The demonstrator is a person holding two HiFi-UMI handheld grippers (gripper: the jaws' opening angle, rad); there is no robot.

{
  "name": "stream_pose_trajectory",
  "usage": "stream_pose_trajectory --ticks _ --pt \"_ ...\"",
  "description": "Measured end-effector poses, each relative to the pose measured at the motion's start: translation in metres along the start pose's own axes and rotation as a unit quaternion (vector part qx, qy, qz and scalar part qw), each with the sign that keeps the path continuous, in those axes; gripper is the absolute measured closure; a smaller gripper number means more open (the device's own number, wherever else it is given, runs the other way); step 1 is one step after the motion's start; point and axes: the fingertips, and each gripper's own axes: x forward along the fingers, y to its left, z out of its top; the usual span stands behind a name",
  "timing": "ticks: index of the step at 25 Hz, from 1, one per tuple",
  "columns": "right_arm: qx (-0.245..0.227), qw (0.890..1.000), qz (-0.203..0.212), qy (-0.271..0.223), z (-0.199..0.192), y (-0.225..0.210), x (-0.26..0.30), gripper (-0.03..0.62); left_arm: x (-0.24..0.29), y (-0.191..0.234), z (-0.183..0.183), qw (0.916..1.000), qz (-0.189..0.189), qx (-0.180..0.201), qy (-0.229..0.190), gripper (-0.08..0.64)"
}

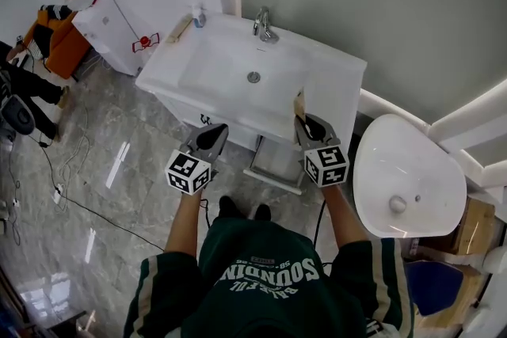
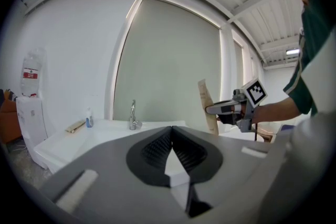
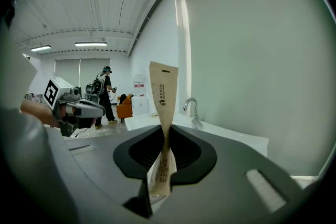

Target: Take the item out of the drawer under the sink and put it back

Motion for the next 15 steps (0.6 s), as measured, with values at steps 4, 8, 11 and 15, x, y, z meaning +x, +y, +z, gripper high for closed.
stream_pose_trajectory --ticks 4,8,11,15 --pt "0.001 1.000 0.001 -0.004 0.0031 0.0047 -0.0025 0.548 -0.0021 -0.0026 0.0003 1.0000 -0.004 -0.001 0.000 0.509" --pt "0.001 1.000 0.001 -0.007 0.0041 0.0091 -0.0040 0.548 -0.0040 -0.0041 0.0006 1.0000 -0.006 -0.001 -0.002 0.509" --pt "0.002 1.000 0.001 -0.006 0.0007 0.0104 -0.0042 0.548 -0.0039 -0.0044 -0.0033 1.0000 -0.007 -0.004 0.000 0.509" --pt "0.004 1.000 0.001 -0.001 -0.0043 0.0093 -0.0037 0.548 -0.0025 -0.0055 -0.0082 0.9999 -0.010 -0.009 0.004 0.509"
